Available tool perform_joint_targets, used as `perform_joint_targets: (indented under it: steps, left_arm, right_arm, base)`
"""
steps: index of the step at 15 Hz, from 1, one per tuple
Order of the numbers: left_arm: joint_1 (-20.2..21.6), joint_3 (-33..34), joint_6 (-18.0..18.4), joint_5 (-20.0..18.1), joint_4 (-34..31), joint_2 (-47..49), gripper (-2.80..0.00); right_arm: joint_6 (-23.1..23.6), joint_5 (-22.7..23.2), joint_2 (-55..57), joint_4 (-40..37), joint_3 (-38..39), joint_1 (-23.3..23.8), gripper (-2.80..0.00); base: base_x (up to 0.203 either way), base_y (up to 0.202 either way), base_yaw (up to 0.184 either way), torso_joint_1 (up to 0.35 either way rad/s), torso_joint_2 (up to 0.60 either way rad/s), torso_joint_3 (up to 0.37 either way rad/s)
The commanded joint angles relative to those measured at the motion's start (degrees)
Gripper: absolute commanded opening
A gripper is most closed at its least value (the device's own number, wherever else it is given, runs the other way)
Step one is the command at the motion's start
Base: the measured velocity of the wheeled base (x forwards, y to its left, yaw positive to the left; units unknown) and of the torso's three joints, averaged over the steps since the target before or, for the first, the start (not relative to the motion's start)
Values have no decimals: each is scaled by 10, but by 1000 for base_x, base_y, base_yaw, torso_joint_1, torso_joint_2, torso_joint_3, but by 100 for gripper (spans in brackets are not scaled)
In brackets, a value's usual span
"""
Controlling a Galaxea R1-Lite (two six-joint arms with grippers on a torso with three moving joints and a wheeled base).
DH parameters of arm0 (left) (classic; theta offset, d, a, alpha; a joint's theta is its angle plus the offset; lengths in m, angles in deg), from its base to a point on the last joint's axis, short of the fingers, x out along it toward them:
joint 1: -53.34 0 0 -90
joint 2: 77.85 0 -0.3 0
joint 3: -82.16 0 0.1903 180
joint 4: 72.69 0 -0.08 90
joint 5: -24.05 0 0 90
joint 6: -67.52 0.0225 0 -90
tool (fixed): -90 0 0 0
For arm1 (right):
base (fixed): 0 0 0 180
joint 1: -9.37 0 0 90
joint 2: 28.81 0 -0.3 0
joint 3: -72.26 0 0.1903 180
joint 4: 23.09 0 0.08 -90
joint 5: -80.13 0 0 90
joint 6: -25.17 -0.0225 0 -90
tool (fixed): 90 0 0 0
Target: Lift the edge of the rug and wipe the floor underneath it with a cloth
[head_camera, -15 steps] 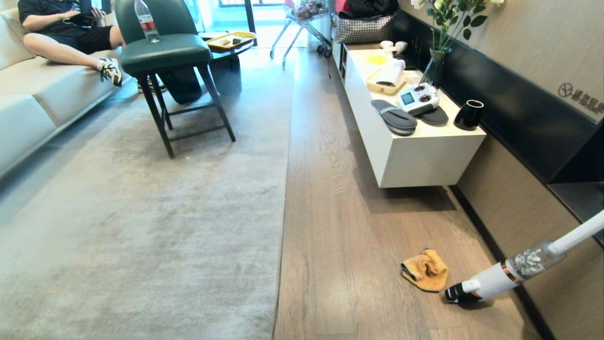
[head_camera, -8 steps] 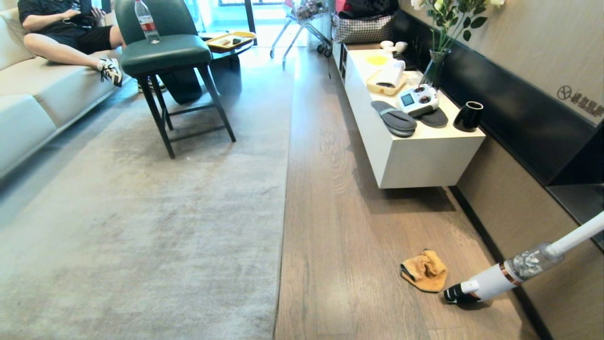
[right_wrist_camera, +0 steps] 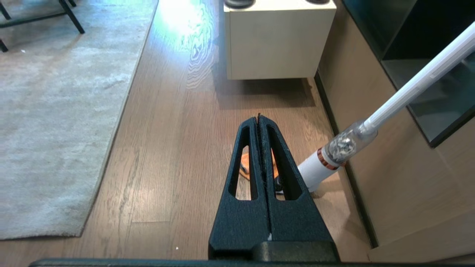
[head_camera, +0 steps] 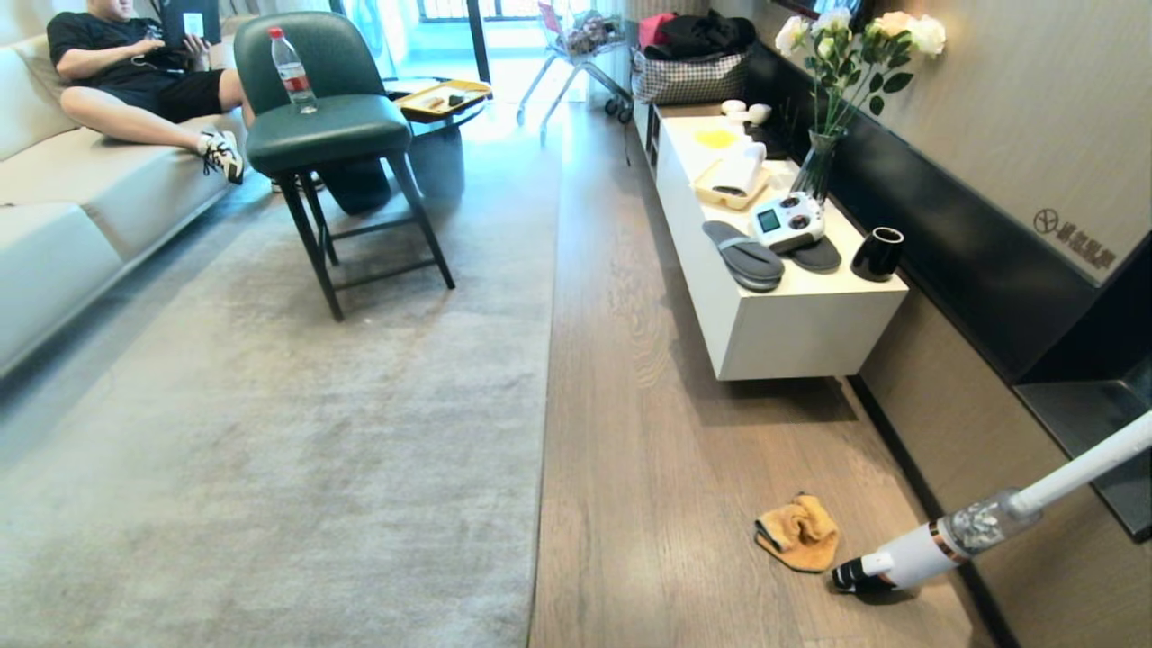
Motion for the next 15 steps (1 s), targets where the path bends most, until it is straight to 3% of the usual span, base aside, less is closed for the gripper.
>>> perform_joint_targets:
  steps: [1,15]
  left_arm:
    - [0,0,0,0,0,0,-280]
    - [0,0,0,0,0,0,-280]
  right_arm:
    - [0,0,1,0,0,0,-280]
    - [1,0,1,0,0,0,-280]
  base:
    - [0,0,0,37,-427,-384]
    - [0,0,0,131,-485,-361]
